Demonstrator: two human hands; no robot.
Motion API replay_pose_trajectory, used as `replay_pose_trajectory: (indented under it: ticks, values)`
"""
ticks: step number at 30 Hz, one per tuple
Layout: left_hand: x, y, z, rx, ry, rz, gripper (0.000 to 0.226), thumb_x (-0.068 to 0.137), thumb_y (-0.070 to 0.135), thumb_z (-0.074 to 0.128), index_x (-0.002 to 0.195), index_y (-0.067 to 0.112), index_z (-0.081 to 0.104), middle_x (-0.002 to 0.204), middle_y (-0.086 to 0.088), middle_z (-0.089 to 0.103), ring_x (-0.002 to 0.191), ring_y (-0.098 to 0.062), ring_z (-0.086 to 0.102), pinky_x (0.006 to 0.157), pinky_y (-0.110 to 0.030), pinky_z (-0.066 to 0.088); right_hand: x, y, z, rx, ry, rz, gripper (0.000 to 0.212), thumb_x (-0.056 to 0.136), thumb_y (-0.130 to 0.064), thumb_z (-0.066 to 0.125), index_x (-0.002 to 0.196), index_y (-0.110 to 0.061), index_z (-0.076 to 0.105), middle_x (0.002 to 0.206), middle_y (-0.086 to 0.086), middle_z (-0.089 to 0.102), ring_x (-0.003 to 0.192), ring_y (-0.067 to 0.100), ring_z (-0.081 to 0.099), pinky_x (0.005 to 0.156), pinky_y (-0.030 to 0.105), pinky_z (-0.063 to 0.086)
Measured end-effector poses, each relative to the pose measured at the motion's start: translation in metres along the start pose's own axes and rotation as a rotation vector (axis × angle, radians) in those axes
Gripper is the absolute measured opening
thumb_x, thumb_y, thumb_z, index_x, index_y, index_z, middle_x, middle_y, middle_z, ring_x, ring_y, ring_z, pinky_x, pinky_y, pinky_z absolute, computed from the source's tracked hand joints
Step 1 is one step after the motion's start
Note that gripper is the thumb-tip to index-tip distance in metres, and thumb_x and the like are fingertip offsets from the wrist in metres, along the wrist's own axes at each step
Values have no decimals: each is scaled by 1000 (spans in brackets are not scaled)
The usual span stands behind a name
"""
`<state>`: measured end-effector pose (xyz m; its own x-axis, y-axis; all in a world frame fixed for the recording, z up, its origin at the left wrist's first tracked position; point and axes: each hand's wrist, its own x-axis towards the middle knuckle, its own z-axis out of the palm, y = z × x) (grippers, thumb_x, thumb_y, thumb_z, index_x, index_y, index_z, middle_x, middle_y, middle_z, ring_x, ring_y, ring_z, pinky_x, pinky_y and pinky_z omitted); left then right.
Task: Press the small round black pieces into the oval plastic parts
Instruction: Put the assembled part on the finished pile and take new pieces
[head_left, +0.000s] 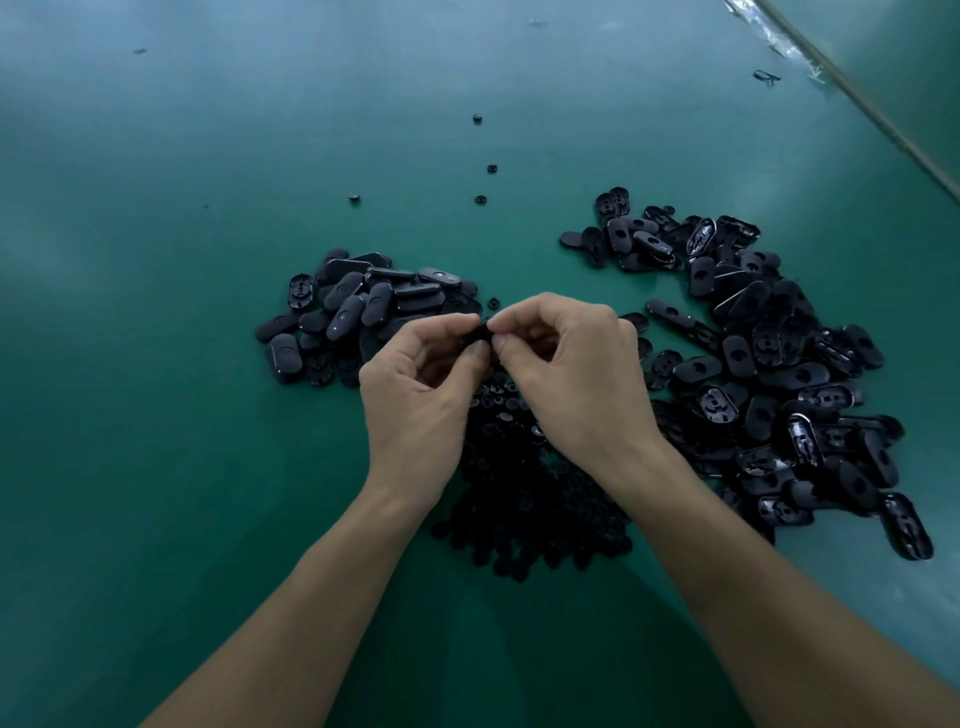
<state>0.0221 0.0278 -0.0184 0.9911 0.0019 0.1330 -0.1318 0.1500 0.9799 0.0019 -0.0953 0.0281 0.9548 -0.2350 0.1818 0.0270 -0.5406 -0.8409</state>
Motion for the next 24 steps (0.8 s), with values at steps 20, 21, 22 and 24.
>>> replay_pose_trajectory:
  ticks: [20,21,22,24]
  values:
    - [-2,2,0,41,0,-20,14,88,3,75,98,13,70,89,-2,76,83,-13,72,77,-23,57,-1,-7,-5,-225,-83,-89,14,93,-11,64,98,-21,74,83,-6,72,76,7,67,72,32,59]
    - [-2,2,0,42,4,-21,14,88,3,75,98,11,70,90,-4,76,83,-14,72,77,-24,57,0,-8,-7,-228,-94,-92,14,94,-12,64,98,-21,74,84,-5,72,77,9,67,73,32,59]
    - [-2,2,1,43,8,-21,14,88,2,75,98,10,70,91,-5,75,83,-14,72,77,-25,58,1,-10,-8,-234,-110,-93,15,93,-12,64,98,-22,74,85,-5,72,78,10,68,74,33,59]
    - [-2,2,1,35,10,-25,15,88,1,75,98,10,69,91,-6,75,83,-14,72,78,-26,58,4,-11,-11,-242,-141,-88,14,92,-14,65,97,-23,74,84,-5,72,79,10,68,75,33,59]
